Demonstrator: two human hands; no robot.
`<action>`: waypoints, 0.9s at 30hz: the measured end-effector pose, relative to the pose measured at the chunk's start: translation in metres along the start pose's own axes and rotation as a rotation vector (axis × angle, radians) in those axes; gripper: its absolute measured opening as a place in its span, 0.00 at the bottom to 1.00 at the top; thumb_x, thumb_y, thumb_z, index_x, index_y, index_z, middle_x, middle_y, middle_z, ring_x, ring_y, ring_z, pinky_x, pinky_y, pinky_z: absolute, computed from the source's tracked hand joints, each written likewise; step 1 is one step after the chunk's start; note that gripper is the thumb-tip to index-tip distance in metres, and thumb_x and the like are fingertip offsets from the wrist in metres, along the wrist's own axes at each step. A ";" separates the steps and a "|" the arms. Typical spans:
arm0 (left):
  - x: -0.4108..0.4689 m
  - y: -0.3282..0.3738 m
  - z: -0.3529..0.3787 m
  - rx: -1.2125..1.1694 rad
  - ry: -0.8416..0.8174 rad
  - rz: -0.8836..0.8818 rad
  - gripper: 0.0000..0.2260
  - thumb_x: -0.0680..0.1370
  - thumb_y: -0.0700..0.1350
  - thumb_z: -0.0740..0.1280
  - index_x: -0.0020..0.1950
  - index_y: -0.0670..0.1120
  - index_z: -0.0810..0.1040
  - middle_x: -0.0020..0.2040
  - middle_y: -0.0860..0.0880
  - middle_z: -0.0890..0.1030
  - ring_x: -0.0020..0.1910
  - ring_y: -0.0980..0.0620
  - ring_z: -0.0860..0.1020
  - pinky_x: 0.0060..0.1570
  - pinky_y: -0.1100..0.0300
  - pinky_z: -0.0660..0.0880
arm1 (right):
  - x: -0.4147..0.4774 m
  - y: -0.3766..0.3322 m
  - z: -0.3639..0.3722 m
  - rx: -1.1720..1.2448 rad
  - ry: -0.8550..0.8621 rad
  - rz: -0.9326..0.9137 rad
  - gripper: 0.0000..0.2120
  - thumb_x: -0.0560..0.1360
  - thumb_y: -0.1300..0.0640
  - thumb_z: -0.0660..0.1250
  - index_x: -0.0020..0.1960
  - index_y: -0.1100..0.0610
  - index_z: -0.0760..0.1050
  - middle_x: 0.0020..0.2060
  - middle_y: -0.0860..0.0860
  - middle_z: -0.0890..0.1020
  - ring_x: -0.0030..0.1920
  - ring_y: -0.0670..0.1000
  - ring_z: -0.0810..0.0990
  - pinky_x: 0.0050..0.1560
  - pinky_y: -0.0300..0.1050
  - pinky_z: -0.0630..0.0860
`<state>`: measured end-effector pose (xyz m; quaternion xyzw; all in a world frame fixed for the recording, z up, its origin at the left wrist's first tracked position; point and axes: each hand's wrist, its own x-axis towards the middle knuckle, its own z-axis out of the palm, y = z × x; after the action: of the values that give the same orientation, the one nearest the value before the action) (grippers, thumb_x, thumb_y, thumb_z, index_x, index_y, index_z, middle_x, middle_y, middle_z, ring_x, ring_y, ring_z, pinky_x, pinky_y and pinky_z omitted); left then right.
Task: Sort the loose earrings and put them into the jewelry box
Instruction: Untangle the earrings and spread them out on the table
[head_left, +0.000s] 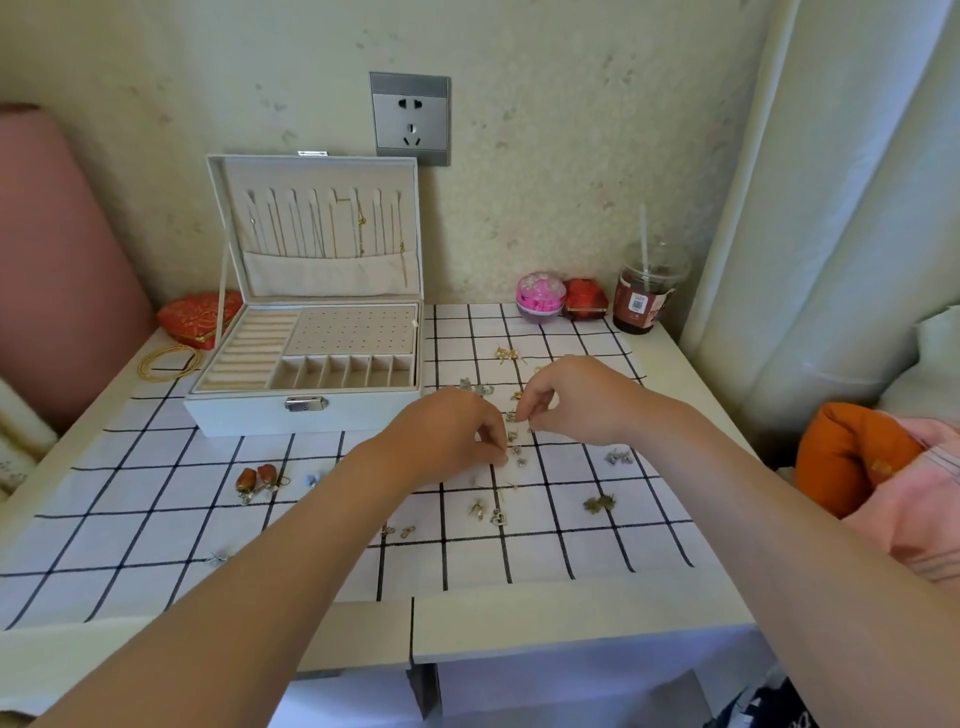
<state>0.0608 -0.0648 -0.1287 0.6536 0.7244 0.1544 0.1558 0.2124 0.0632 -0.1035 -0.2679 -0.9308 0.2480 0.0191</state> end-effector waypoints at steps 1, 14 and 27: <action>0.000 -0.001 -0.001 -0.019 -0.004 -0.007 0.02 0.74 0.50 0.74 0.45 0.55 0.85 0.41 0.61 0.81 0.38 0.65 0.75 0.40 0.67 0.70 | 0.000 0.001 -0.001 0.038 0.017 0.004 0.08 0.74 0.60 0.72 0.46 0.47 0.85 0.42 0.42 0.83 0.47 0.43 0.81 0.49 0.39 0.77; -0.004 0.008 -0.024 -0.724 0.257 -0.187 0.05 0.77 0.44 0.71 0.49 0.43 0.81 0.42 0.46 0.86 0.35 0.57 0.81 0.36 0.65 0.77 | -0.004 -0.019 0.000 0.532 0.112 -0.009 0.10 0.72 0.58 0.77 0.52 0.53 0.84 0.40 0.50 0.87 0.29 0.47 0.77 0.37 0.42 0.76; -0.045 0.003 -0.018 -0.142 -0.072 -0.019 0.06 0.71 0.54 0.76 0.46 0.59 0.83 0.42 0.60 0.81 0.36 0.66 0.74 0.39 0.66 0.69 | -0.023 -0.019 -0.003 0.208 -0.038 0.073 0.08 0.72 0.46 0.76 0.39 0.49 0.82 0.44 0.45 0.86 0.26 0.43 0.78 0.40 0.44 0.78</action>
<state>0.0602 -0.1093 -0.1096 0.6390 0.7117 0.1805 0.2292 0.2231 0.0388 -0.0899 -0.2934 -0.8899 0.3486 0.0202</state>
